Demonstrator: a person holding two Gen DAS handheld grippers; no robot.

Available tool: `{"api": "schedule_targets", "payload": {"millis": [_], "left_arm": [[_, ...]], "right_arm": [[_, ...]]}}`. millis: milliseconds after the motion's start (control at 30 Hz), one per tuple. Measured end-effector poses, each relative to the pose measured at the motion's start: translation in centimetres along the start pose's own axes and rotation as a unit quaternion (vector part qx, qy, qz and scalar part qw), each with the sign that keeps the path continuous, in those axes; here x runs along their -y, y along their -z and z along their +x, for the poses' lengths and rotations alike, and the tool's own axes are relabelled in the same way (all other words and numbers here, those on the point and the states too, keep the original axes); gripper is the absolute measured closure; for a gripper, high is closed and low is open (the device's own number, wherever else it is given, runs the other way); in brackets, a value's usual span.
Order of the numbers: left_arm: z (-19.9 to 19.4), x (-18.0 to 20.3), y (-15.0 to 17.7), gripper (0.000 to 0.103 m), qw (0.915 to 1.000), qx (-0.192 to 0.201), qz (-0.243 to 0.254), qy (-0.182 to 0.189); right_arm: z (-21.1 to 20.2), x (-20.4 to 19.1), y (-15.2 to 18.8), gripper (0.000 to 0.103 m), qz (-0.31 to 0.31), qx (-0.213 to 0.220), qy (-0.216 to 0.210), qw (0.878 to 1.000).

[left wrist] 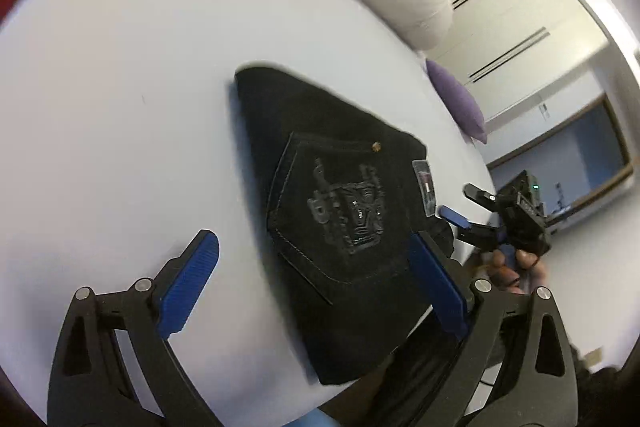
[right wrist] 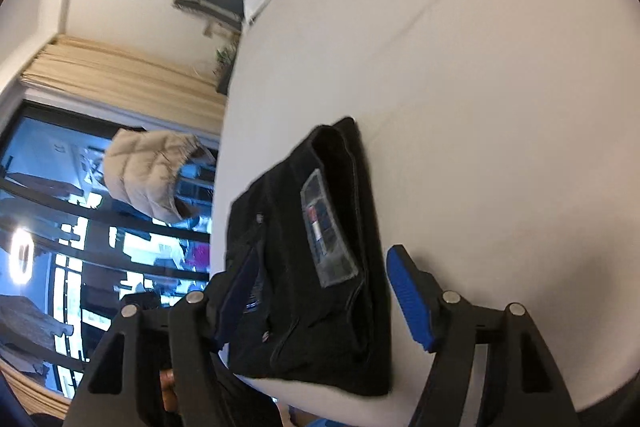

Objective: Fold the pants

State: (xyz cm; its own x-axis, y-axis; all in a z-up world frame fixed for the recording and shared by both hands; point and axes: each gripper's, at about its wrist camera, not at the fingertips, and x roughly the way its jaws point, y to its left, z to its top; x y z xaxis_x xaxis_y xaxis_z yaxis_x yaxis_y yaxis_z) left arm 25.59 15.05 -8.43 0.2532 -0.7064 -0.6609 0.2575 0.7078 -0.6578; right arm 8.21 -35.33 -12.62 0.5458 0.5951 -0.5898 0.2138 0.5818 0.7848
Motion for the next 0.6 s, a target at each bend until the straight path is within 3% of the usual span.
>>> {"api": "schedule_targets", "payload": {"millis": [167,433,500,567,600], "left_arm": [[3.1,-0.7,-0.8,0.007,0.9974,-0.042,-0.035,0.047],[5.6,-2.2,-3.1,0.01,0.9882,-0.087,-0.07,0.104],[6.3,-2.1,-3.5,0.022,0.9871,-0.099,-0.068,0.106],[6.9,-2.1,-3.9,0.048,0.9874,-0.109,-0.067,0.093],[7.4,-2.2,-4.0,0.055,0.9875,-0.115,-0.067,0.084]], "right_arm": [[3.2,0.4,-1.7,0.038,0.004,-0.047,0.005,0.999],[5.0,1.7,-3.2,0.043,0.017,-0.101,-0.026,0.994],[5.5,1.5,-3.2,0.044,0.011,-0.108,-0.022,0.994],[6.2,1.0,-3.3,0.045,0.003,-0.113,-0.014,0.993],[6.5,0.8,-3.3,0.045,-0.001,-0.117,-0.012,0.993]]}}
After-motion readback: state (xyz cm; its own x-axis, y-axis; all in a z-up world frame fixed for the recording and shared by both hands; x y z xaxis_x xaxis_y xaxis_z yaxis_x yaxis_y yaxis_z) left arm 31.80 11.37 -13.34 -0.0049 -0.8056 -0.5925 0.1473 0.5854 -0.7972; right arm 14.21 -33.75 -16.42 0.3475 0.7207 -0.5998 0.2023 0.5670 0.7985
